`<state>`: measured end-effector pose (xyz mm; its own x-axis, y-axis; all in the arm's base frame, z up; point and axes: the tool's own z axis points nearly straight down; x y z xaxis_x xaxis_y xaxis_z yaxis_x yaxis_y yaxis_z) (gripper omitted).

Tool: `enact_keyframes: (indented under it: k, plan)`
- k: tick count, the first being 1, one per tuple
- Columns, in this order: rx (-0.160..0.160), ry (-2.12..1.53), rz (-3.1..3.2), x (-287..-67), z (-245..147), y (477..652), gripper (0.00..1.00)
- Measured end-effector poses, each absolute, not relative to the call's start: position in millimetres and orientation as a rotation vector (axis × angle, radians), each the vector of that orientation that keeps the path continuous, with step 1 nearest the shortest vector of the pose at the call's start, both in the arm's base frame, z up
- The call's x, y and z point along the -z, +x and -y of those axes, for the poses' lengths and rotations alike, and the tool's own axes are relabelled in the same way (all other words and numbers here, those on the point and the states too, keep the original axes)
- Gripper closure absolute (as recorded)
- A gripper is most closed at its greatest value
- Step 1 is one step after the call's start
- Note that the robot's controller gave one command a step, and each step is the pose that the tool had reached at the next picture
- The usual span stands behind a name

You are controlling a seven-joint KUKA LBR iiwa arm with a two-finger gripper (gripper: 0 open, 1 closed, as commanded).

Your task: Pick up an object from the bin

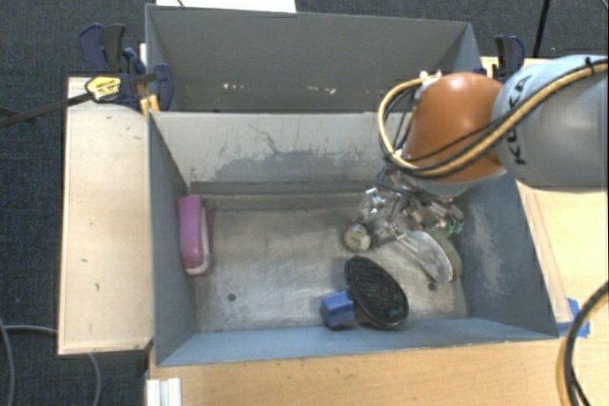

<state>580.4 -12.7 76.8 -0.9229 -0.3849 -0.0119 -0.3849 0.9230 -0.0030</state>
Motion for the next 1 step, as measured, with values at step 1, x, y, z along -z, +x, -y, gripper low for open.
enact_keyframes:
  k: [1]
  plan:
    - [0.004, -0.996, -2.969, -249.3, 1.6, 564.1, 1.00]
